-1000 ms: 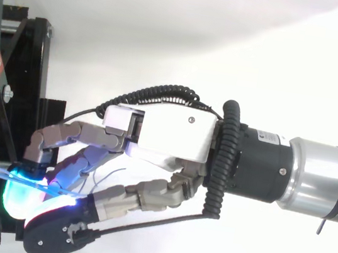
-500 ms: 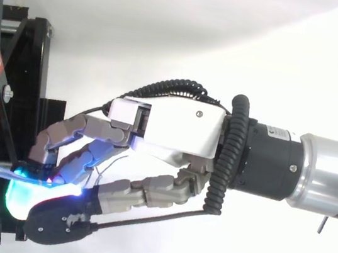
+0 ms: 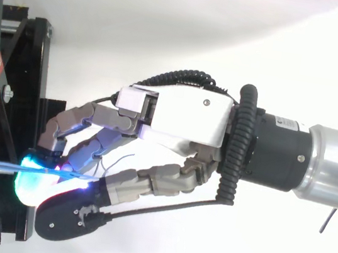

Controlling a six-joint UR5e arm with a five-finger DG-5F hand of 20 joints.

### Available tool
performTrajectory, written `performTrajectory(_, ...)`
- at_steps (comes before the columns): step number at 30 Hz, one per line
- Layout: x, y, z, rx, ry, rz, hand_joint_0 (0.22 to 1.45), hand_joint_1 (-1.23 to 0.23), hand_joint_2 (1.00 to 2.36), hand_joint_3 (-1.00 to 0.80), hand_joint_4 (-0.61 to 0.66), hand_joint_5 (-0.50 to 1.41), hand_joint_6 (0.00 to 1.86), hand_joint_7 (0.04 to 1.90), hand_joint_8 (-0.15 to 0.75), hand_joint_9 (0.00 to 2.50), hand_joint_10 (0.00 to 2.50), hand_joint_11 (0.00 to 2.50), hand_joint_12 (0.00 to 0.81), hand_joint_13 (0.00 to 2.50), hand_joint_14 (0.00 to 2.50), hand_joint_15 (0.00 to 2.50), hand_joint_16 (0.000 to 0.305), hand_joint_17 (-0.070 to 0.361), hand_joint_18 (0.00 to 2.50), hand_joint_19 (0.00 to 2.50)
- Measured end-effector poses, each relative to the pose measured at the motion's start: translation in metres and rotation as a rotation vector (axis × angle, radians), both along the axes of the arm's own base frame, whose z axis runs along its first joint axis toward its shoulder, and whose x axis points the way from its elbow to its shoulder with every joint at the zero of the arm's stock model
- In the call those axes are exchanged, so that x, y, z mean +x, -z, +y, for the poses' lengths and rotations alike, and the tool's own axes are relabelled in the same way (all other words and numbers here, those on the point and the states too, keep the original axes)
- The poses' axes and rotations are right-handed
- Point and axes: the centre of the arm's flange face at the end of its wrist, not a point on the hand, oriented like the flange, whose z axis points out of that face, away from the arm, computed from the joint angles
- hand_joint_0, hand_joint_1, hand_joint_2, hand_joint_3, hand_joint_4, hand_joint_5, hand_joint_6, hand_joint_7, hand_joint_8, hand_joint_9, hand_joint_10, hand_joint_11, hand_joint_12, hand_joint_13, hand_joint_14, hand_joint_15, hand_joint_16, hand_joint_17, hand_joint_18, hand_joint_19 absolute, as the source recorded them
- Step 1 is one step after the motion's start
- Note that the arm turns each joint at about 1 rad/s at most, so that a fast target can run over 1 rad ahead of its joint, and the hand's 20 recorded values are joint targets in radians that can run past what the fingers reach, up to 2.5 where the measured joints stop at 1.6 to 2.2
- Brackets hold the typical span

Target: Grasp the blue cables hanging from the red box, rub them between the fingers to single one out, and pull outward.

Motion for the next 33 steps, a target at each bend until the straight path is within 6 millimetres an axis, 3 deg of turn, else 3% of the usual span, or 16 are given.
performTrajectory(16, -0.003, 0.004, -0.018, -0.071, 0.13, 0.002, 0.6, -0.58, 1.01, -0.4, 0.21, -0.17, 0.78, 0.86, 0.267, 0.76, 0.01, 0.46, 0.322, 0.69, 0.02, 0.41, 0.038, 0.086, 0.55, 0.44)
performTrajectory(22, -0.004, 0.02, -0.02, -0.114, 0.155, -0.039, 0.61, -0.59, 1.01, -0.37, 0.21, -0.18, 0.81, 0.86, 0.267, 0.75, 0.01, 0.47, 0.321, 0.69, 0.02, 0.41, 0.038, 0.085, 0.55, 0.44)
performTrajectory(33, 0.001, 0.017, -0.016, -0.106, 0.16, -0.101, 0.6, -0.59, 1.01, -0.4, 0.23, -0.19, 0.82, 0.8, 0.264, 0.73, 0.01, 0.48, 0.321, 0.69, 0.02, 0.41, 0.038, 0.086, 0.55, 0.44)
